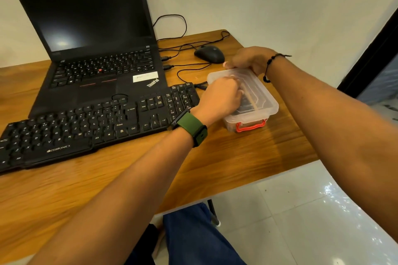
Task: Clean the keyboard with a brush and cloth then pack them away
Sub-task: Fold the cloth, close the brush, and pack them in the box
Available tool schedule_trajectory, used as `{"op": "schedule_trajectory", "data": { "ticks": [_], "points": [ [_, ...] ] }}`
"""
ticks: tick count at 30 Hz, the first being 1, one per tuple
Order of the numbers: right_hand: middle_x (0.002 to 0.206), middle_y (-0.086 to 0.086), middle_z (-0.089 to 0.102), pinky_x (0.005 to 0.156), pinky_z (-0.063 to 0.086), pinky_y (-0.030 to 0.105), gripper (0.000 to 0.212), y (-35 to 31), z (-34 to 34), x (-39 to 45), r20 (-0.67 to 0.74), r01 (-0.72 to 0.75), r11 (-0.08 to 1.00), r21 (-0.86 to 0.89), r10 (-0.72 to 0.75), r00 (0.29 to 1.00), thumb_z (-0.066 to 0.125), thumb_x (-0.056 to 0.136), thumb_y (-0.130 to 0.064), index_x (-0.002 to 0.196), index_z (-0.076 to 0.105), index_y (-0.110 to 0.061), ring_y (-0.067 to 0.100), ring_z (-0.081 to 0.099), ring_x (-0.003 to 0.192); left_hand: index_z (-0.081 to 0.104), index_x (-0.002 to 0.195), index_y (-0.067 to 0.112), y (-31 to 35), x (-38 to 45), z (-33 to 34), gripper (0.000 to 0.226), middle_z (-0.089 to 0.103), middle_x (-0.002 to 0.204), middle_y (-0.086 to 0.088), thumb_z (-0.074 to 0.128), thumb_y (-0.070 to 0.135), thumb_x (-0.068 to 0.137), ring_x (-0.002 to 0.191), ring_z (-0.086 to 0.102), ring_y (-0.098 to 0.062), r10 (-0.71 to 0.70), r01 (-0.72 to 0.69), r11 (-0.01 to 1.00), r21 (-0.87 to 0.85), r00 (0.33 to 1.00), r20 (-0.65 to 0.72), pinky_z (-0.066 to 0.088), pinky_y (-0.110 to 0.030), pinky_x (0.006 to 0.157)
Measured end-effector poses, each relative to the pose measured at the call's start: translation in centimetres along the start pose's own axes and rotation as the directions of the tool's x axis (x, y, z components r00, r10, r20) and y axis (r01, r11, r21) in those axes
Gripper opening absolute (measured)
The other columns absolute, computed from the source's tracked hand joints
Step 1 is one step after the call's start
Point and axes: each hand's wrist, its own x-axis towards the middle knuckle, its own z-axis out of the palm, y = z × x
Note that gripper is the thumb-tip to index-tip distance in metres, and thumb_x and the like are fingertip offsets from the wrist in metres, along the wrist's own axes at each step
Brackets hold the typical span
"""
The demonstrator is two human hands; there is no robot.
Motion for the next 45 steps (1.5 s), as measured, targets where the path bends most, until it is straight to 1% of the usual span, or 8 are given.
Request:
{"op": "schedule_trajectory", "data": {
  "ticks": [3, 7, 11, 13, 19, 29, 39, 45],
  "points": [
    [0.11, 0.012, 0.059, 0.073, 0.051, 0.038, 0.034, 0.0, 0.2, 0.5, 0.028, 0.001, 0.998, 0.059, -0.002, 1.0, 0.056, 0.091, -0.031, 0.111, 0.054, -0.004, 0.023, 0.059, 0.086, 0.053, 0.125, 0.002, -0.1, -0.2, 0.4, 0.036, 0.048, 0.136, -0.013, 0.038, 0.018, 0.096, 0.124, 0.043, -0.026, 0.045, -0.045, 0.998, 0.039, 0.999, -0.009, 0.033, -0.035, 0.098],
    [0.118, 0.014, 0.056, 0.089, 0.048, 0.042, 0.053, -0.1, 0.5, 0.2, 0.033, -0.048, 0.995, -0.09, 0.051, 0.998, 0.045, 0.093, -0.048, 0.123, 0.048, -0.004, 0.028, 0.057, 0.102, 0.052, 0.124, 0.0, -0.1, -0.2, 0.6, 0.036, 0.047, 0.137, -0.015, 0.037, 0.017, 0.096, 0.126, 0.041, -0.028, 0.055, -0.054, 0.997, 0.051, 0.998, -0.003, 0.032, -0.039, 0.102],
    [0.085, 0.009, 0.059, 0.058, 0.047, 0.032, 0.037, -0.9, 0.6, -0.3, 0.082, -0.046, 0.988, -0.146, 0.059, 0.995, 0.041, 0.096, -0.043, 0.092, 0.054, -0.008, 0.02, 0.057, 0.071, 0.052, 0.122, 0.002, -0.1, -0.2, 0.7, 0.034, 0.045, 0.138, -0.014, 0.037, 0.018, 0.097, 0.126, 0.039, -0.027, 0.038, -0.038, 0.998, 0.059, 0.999, 0.003, 0.03, -0.038, 0.102],
    [0.079, 0.009, 0.059, 0.055, 0.046, 0.032, 0.033, -0.9, 0.7, -0.2, 0.092, -0.05, 0.989, -0.14, 0.064, 0.994, 0.044, 0.096, -0.037, 0.083, 0.055, -0.009, 0.019, 0.057, 0.068, 0.051, 0.124, 0.002, 0.0, -0.2, 0.7, 0.035, 0.044, 0.139, -0.014, 0.037, 0.018, 0.097, 0.128, 0.038, -0.027, 0.034, -0.034, 0.998, 0.061, 0.999, 0.002, 0.029, -0.037, 0.104],
    [0.104, 0.01, 0.057, 0.082, 0.044, 0.034, 0.026, -0.6, 0.0, 0.7, -0.07, 0.092, 0.996, -0.005, -0.092, 0.993, 0.059, 0.089, -0.015, 0.112, 0.059, -0.002, 0.023, 0.053, 0.095, 0.05, 0.126, 0.003, 0.1, -0.3, 0.5, 0.036, 0.045, 0.137, -0.013, 0.035, 0.019, 0.097, 0.125, 0.04, -0.027, 0.026, -0.027, 0.995, 0.098, 1.0, 0.013, 0.031, -0.036, 0.101],
    [0.096, 0.001, 0.06, 0.082, 0.046, 0.034, 0.031, 1.7, -1.1, -0.6, 0.083, 0.361, 0.929, -0.08, -0.354, 0.931, 0.054, 0.082, 0.011, 0.102, 0.067, -0.01, 0.013, 0.053, 0.086, 0.052, 0.12, 0.004, 0.3, -0.4, 0.6, 0.033, 0.047, 0.135, -0.014, 0.034, 0.021, 0.098, 0.122, 0.043, -0.027, 0.029, -0.027, 0.989, 0.145, 1.0, -0.007, 0.034, -0.036, 0.097],
    [0.084, -0.002, 0.061, 0.082, 0.046, 0.031, 0.03, 2.4, -0.1, 0.0, -0.067, 0.419, 0.908, 0.006, -0.418, 0.906, 0.055, 0.081, 0.01, 0.076, 0.067, -0.017, 0.011, 0.053, 0.081, 0.053, 0.118, 0.004, 0.1, -0.2, 0.8, 0.032, 0.048, 0.133, -0.015, 0.034, 0.021, 0.098, 0.122, 0.042, -0.028, 0.05, -0.047, 0.987, 0.157, 0.999, -0.019, 0.033, -0.038, 0.097],
    [0.119, 0.009, 0.058, 0.086, 0.039, 0.025, 0.03, 3.3, 0.5, -1.4, -0.131, 0.436, 0.869, -0.234, -0.472, 0.872, 0.056, 0.089, -0.007, 0.118, 0.061, -0.011, 0.021, 0.053, 0.106, 0.052, 0.12, 0.003, 0.4, -0.5, 0.5, 0.033, 0.046, 0.135, -0.016, 0.034, 0.021, 0.098, 0.121, 0.044, -0.029, 0.044, -0.042, 0.988, 0.15, 0.999, -0.013, 0.036, -0.038, 0.093]
  ]
}}
